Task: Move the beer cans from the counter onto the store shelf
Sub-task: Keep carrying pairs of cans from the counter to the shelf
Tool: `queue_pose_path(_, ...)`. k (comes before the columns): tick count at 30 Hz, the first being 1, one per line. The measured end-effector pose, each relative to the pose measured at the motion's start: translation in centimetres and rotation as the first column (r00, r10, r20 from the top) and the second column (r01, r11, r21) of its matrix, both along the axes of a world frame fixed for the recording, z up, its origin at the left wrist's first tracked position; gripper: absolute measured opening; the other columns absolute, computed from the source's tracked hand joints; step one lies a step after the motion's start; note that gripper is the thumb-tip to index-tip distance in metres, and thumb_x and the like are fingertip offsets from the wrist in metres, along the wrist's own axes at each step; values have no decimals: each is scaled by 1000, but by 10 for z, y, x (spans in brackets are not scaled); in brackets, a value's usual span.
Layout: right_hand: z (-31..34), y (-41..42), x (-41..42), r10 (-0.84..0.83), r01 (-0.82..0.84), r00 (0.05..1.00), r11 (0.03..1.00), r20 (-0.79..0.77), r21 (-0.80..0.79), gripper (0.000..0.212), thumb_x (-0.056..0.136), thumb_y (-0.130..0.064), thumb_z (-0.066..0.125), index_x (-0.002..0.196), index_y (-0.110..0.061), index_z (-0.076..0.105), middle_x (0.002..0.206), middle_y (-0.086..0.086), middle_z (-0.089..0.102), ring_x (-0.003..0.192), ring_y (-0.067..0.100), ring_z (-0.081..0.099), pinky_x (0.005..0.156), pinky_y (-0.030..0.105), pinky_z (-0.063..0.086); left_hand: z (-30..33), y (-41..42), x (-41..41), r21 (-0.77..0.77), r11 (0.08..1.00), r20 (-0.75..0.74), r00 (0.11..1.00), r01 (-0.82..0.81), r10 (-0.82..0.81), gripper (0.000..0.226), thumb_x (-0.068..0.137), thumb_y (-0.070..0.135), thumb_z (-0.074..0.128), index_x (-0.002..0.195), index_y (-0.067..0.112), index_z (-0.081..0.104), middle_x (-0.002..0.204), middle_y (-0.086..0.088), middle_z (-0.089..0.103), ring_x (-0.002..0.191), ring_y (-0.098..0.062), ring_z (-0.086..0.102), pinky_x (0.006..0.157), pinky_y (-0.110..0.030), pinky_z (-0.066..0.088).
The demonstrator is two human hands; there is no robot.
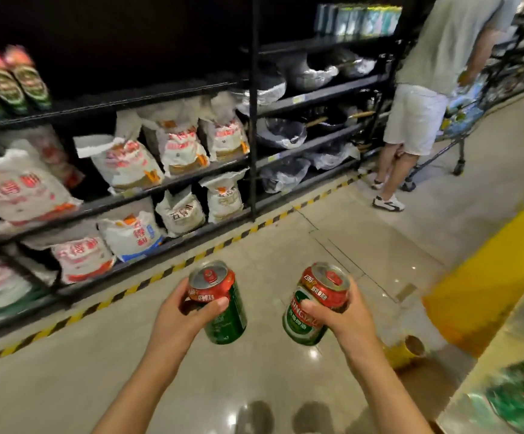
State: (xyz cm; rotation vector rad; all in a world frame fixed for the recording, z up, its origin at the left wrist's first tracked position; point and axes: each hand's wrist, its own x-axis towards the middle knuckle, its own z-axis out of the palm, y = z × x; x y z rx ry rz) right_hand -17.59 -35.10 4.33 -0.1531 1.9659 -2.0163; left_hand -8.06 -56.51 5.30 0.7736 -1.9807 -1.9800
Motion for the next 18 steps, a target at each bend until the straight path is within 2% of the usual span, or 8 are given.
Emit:
queue_pose_path(3, 2, -51, -18, 66, -66, 998, 998, 5, 2, 72, 40, -34, 84, 106, -33, 55, 99, -7, 68, 86, 7, 67, 64, 18, 52, 1, -44, 1, -7, 994, -9, 994, -105, 105, 56, 67, 25, 75, 119, 25, 54, 103, 15, 61, 95, 0, 54, 71, -19, 41)
queue_pose_path(6, 6, -91, -44, 116, -116, 993, 993, 4, 12, 71, 39, -39, 83, 105, -33, 58, 97, -6, 70, 87, 8, 68, 64, 18, 51, 4, -80, -8, -12, 984, -3, 984, -179, 179, 74, 50, 46, 84, 116, 28, 56, 106, 13, 63, 99, -3, 56, 73, -21, 43)
queue_pose_path(9, 9, -126, -81, 157, -157, 988, 987, -12, 32, 70, 41, -38, 83, 106, -31, 60, 97, -5, 71, 88, 7, 68, 65, 18, 52, 6, -112, -35, -19, 971, -29, 971, -239, 239, 86, 41, 57, 75, 120, 28, 57, 112, 10, 64, 104, -7, 57, 77, -25, 45)
queue_pose_path(11, 14, -150, -111, 185, -184, 982, 982, -31, 33, 61, 48, -28, 82, 104, -31, 60, 98, -4, 71, 87, 7, 68, 63, 16, 52, 11, -129, -61, -26, 969, -52, 968, -248, 246, 83, 48, 54, 82, 123, 30, 55, 115, 11, 62, 106, -7, 55, 79, -26, 44)
queue_pose_path(14, 22, -188, -159, 229, -228, 972, 973, -53, 21, 64, 49, -21, 88, 104, -34, 57, 101, -5, 68, 92, 9, 65, 68, 19, 49, 16, -155, -106, -36, 963, -68, 962, -267, 264, 77, 54, 50, 83, 123, 34, 52, 116, 15, 59, 109, -5, 52, 78, -24, 42)
queue_pose_path(18, 29, -241, -222, 285, -284, 956, 958, -73, 31, 72, 46, -24, 88, 112, -29, 58, 103, -3, 69, 95, 12, 65, 67, 17, 50, 23, -197, -158, -54, 950, -54, 950, -309, 306, 79, 43, 60, 74, 117, 41, 54, 117, 14, 60, 110, -8, 53, 82, -26, 44)
